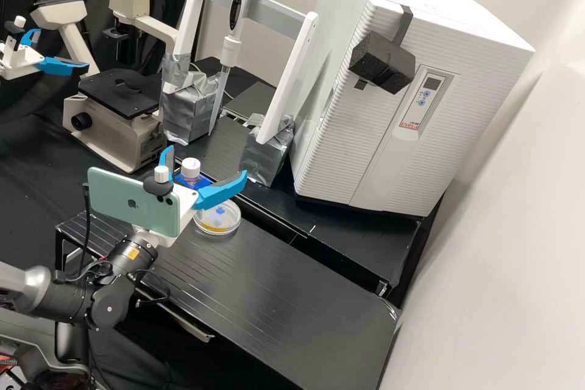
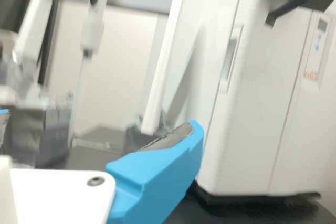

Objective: Close the lid

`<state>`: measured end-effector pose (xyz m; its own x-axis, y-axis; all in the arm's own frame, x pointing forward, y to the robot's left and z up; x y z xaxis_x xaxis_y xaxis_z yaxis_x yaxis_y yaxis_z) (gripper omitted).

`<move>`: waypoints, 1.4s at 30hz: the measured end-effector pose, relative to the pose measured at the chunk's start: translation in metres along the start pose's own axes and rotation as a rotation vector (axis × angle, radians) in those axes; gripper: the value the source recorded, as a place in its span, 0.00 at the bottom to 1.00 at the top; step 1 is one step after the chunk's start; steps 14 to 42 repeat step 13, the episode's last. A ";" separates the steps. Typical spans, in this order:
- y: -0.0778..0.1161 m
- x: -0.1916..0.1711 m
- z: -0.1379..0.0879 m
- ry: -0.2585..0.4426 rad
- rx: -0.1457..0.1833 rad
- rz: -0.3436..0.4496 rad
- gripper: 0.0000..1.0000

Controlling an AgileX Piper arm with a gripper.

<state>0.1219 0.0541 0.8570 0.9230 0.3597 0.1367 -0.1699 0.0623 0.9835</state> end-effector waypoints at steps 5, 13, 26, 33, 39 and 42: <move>0.004 0.004 -0.006 0.054 0.140 0.086 1.00; -0.004 0.010 -0.008 0.081 0.252 0.055 1.00; -0.004 0.010 -0.008 0.081 0.252 0.055 1.00; -0.004 0.010 -0.008 0.081 0.252 0.055 1.00; -0.004 0.010 -0.008 0.081 0.252 0.055 1.00; -0.004 0.010 -0.008 0.081 0.252 0.055 1.00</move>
